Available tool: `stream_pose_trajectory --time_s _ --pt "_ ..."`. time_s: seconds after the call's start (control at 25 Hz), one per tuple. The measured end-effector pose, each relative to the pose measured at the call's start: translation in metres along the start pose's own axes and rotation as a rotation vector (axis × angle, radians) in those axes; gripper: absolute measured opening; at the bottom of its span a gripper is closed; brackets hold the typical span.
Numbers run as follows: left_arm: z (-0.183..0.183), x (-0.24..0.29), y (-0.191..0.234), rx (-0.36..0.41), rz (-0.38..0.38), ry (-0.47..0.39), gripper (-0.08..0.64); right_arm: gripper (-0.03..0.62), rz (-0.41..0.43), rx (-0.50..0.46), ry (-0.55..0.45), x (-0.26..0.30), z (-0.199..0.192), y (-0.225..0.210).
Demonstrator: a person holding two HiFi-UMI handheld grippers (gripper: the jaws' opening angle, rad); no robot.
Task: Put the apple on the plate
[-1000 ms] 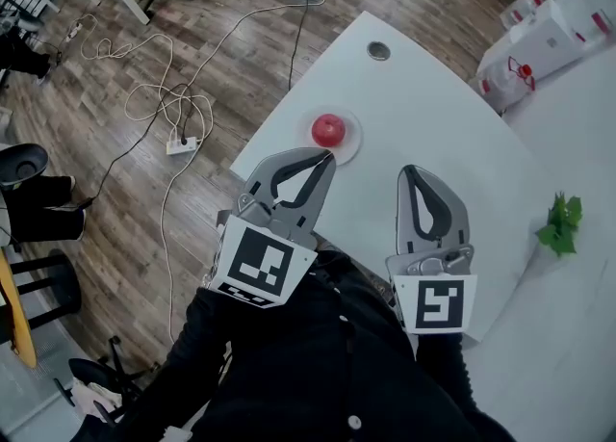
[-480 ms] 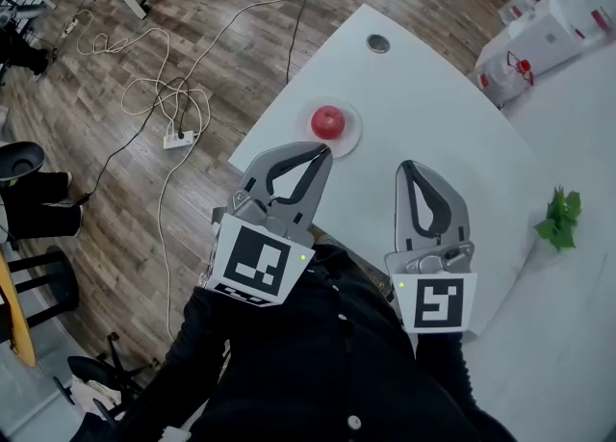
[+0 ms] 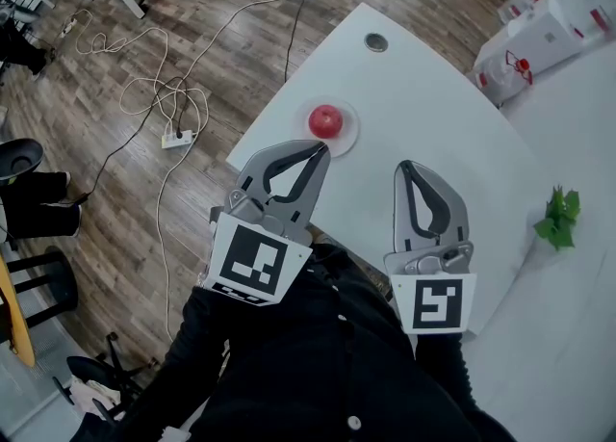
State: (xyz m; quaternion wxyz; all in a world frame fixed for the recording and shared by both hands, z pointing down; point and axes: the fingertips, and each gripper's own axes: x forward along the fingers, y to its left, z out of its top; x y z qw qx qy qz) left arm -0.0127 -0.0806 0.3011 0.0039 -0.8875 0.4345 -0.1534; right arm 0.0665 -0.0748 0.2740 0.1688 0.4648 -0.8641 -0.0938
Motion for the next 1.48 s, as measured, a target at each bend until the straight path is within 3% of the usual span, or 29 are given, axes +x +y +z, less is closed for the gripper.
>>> stream_pose_trajectory --time_s 1.48 --pt "-0.009 0.007 -0.006 -0.029 -0.023 0.032 0.017 0.041 0.046 -0.034 0.044 0.008 -0.01 0.009"
